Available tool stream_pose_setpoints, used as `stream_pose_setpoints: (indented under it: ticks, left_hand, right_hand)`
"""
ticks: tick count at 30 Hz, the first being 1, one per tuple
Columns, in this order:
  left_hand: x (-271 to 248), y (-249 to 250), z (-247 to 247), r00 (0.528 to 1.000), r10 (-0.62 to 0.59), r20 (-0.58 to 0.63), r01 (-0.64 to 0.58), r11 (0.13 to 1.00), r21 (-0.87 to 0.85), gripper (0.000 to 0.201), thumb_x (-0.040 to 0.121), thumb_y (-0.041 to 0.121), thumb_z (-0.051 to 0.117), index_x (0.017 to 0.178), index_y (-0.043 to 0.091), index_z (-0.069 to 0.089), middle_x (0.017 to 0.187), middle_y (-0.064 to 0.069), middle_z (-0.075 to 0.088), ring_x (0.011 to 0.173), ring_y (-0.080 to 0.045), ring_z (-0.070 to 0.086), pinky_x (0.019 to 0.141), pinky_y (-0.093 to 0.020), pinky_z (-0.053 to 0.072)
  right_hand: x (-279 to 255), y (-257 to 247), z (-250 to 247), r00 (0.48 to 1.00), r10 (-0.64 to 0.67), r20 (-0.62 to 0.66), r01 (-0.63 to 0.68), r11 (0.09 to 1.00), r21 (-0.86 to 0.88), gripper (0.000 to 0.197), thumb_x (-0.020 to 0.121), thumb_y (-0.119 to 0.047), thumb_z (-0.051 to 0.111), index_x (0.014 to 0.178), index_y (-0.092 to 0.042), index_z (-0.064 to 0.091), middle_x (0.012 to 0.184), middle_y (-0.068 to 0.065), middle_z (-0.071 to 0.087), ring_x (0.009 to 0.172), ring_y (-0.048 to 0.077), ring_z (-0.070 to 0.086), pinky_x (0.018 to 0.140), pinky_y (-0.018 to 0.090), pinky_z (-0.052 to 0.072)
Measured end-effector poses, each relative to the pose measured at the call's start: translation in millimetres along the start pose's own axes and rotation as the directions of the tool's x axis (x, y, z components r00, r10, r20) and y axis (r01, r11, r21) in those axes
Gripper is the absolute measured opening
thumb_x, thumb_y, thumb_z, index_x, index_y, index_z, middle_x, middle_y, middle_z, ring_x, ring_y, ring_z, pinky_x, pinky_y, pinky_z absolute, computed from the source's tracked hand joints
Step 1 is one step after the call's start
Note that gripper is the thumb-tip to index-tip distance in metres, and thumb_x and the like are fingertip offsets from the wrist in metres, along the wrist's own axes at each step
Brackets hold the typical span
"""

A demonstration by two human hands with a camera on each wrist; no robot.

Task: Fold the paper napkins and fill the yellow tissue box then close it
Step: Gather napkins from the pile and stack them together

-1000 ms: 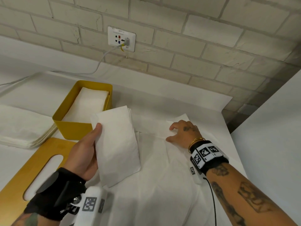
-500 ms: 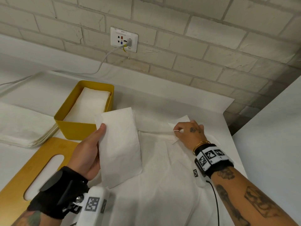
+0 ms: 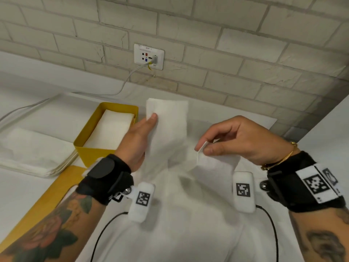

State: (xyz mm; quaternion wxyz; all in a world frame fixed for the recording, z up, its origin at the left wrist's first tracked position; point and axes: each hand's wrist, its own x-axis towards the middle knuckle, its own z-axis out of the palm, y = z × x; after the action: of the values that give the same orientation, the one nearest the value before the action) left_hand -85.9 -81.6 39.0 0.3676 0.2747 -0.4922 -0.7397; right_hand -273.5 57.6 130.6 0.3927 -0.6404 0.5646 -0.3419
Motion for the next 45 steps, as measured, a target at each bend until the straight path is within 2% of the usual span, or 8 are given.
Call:
stream_pose_setpoints:
  ticks: [7,11,17,23,29,31,37,45]
  left_hand:
    - [-25.7,-41.0,30.7,0.953,-0.182,0.243,0.223,0.962,-0.156,0.043,0.108,0.034,0.04,0.136,0.008,0.06,0.13,-0.016,0.068,0.122,-0.03,0.065,0.102,-0.042,0.052]
    - [-32.7,-59.7,26.6,0.944,-0.163,0.287,0.216,0.962,-0.166,0.036,0.099,0.011,0.057,0.135,0.008,0.059,0.129,-0.019,0.068,0.117,-0.038,0.066,0.098,-0.047,0.056]
    - [-32.5,-69.0,17.2,0.972,-0.153,0.179,0.189,0.961,-0.204,0.04,0.097,0.007,0.061,0.136,0.007,0.057,0.129,-0.02,0.068,0.117,-0.041,0.066,0.098,-0.053,0.055]
    - [-33.8,-67.1,18.7,0.976,-0.185,0.117,0.208,0.951,-0.23,0.035,0.106,0.028,0.045,0.133,0.013,0.061,0.125,-0.012,0.072,0.114,-0.029,0.069,0.097,-0.046,0.054]
    - [-29.7,-62.5,12.4,0.975,-0.208,0.074,0.22,0.951,-0.216,0.036,0.106,0.026,0.047,0.133,0.007,0.063,0.123,-0.015,0.072,0.11,-0.029,0.071,0.087,-0.038,0.056]
    - [-30.1,-62.5,15.7,0.975,-0.195,0.103,0.214,0.952,-0.219,0.036,0.106,0.021,0.046,0.136,0.009,0.06,0.129,-0.017,0.068,0.115,-0.032,0.068,0.088,-0.039,0.056]
    - [-40.4,-53.9,30.7,0.97,-0.143,0.196,0.188,0.953,-0.237,0.045,0.108,0.037,0.037,0.137,0.012,0.061,0.128,-0.013,0.07,0.119,-0.029,0.066,0.094,-0.037,0.057]
    - [-43.6,-53.9,30.2,0.967,-0.184,0.177,0.219,0.953,-0.21,0.05,0.105,0.049,0.035,0.121,0.017,0.069,0.115,-0.007,0.076,0.106,-0.021,0.073,0.084,-0.031,0.058]
  right_hand:
    - [25.7,42.9,4.2,0.916,0.201,-0.348,-0.216,0.976,-0.004,0.015,0.083,-0.009,0.08,0.092,-0.02,0.075,0.074,-0.003,0.073,0.07,0.012,0.069,0.078,0.037,0.057]
    - [18.8,64.9,12.6,0.847,0.28,-0.452,-0.283,0.957,0.063,0.016,0.081,-0.018,0.084,0.094,-0.02,0.074,0.083,0.003,0.078,0.081,0.024,0.074,0.089,0.047,0.059]
    - [-10.2,84.3,52.5,0.781,0.422,-0.461,-0.092,0.807,0.583,0.052,0.069,-0.016,0.084,0.117,-0.01,0.065,0.111,0.013,0.075,0.099,0.027,0.074,0.08,0.039,0.059]
    - [-20.9,88.3,86.4,0.683,0.398,-0.612,0.089,0.787,0.611,0.03,0.087,-0.001,0.07,0.116,-0.009,0.069,0.11,0.009,0.077,0.106,0.025,0.073,0.086,0.036,0.057]
    - [-48.9,48.8,63.7,0.877,0.038,-0.479,0.293,0.747,0.596,0.045,0.063,-0.029,0.093,0.103,-0.011,0.08,0.109,0.014,0.076,0.103,0.025,0.073,0.083,0.03,0.059]
    - [-47.0,41.4,61.8,0.897,0.029,-0.442,0.279,0.737,0.615,0.047,0.061,-0.028,0.094,0.102,-0.01,0.08,0.108,0.014,0.076,0.102,0.025,0.074,0.08,0.031,0.06]
    - [-13.3,62.5,72.5,0.767,0.303,-0.565,0.029,0.864,0.502,0.022,0.087,-0.004,0.072,0.109,-0.007,0.072,0.103,0.01,0.078,0.1,0.028,0.075,0.091,0.045,0.059]
    - [-8.5,75.8,76.9,0.7,0.344,-0.626,-0.091,0.912,0.399,0.013,0.089,-0.01,0.074,0.102,-0.012,0.075,0.094,0.003,0.079,0.091,0.021,0.076,0.092,0.047,0.058]
